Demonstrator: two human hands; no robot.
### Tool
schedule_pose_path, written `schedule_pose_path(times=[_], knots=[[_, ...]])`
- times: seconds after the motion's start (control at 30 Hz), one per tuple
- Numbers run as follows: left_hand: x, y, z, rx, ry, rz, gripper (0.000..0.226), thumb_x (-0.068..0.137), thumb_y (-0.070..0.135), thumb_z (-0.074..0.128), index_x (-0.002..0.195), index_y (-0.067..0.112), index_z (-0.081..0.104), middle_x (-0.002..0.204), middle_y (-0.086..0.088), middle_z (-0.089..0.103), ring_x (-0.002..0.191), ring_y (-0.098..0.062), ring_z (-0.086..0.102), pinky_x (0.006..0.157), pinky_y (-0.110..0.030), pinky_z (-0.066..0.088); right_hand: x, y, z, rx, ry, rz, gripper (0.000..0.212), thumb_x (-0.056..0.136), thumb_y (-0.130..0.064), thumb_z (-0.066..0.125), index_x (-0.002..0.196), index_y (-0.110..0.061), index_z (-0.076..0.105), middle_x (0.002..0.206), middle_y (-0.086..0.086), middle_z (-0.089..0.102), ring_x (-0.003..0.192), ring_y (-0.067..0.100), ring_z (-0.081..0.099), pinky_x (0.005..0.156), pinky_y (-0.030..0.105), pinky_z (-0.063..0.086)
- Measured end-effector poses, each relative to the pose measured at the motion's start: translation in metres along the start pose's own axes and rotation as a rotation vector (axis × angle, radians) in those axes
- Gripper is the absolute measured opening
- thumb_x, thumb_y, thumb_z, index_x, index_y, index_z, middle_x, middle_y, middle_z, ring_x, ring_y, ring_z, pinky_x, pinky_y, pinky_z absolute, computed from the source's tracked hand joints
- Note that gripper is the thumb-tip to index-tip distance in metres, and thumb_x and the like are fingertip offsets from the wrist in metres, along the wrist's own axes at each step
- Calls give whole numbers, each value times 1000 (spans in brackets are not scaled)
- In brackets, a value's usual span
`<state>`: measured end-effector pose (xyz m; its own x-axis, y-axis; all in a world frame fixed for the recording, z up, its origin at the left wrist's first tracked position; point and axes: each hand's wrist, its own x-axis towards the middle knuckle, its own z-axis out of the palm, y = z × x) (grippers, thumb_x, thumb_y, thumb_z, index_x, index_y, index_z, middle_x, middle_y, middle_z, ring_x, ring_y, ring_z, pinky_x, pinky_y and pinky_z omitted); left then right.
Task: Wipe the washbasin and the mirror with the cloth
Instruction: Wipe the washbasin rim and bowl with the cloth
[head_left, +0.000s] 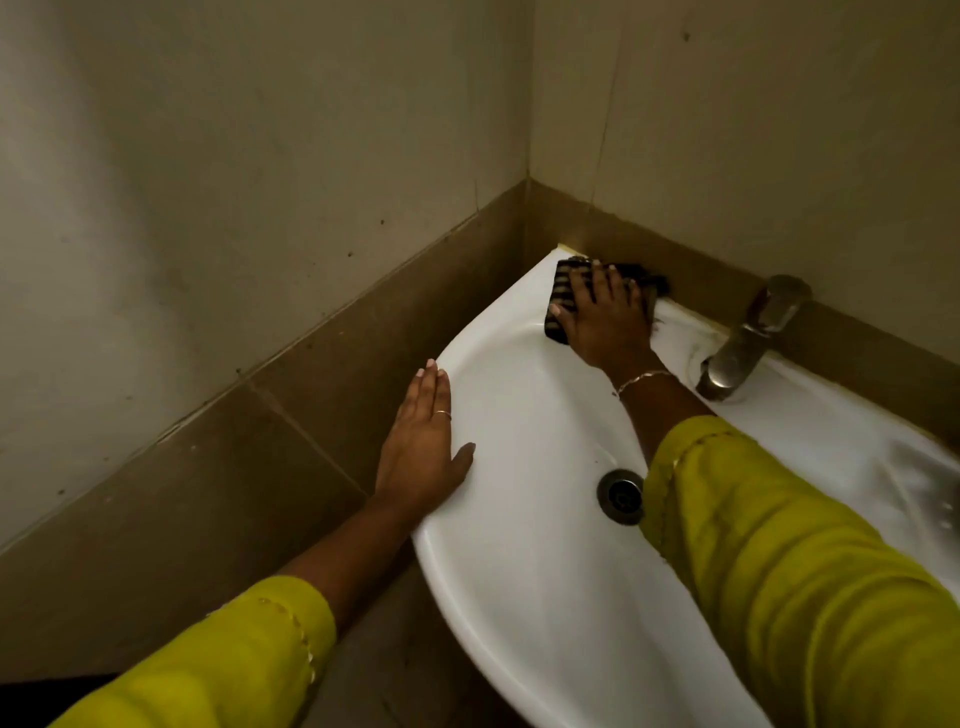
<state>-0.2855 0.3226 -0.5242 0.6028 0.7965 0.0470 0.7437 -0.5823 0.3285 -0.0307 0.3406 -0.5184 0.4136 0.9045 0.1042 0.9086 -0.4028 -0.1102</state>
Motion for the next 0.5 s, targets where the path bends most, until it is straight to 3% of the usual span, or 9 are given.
schedule_pose_path(times=[0.1,0.2,0.5], knots=[[1,-1,1,-11,12,1,82,88,32,52,145,6,0,156,-10,-5,144,-21,-5,113,-25,1,19,-11,2,22,-3,-11,62,94,-48,29,143,-10,26,152,20,22,140,34,17,113,47,9],[3,-3,3,-10,15,4,81,88,30,52,144,6,-1,156,-10,-6,144,-21,-6,114,-25,-1,33,-25,3,93,18,-9,79,81,-59,11,140,-12,34,150,20,25,139,34,20,112,48,11],[2,-3,3,9,5,2,82,87,27,53,145,7,-2,156,-9,-6,144,-20,-6,115,-27,3,24,-45,5,109,-11,-223,69,79,-58,20,138,-27,40,151,9,29,141,31,18,112,49,8]])
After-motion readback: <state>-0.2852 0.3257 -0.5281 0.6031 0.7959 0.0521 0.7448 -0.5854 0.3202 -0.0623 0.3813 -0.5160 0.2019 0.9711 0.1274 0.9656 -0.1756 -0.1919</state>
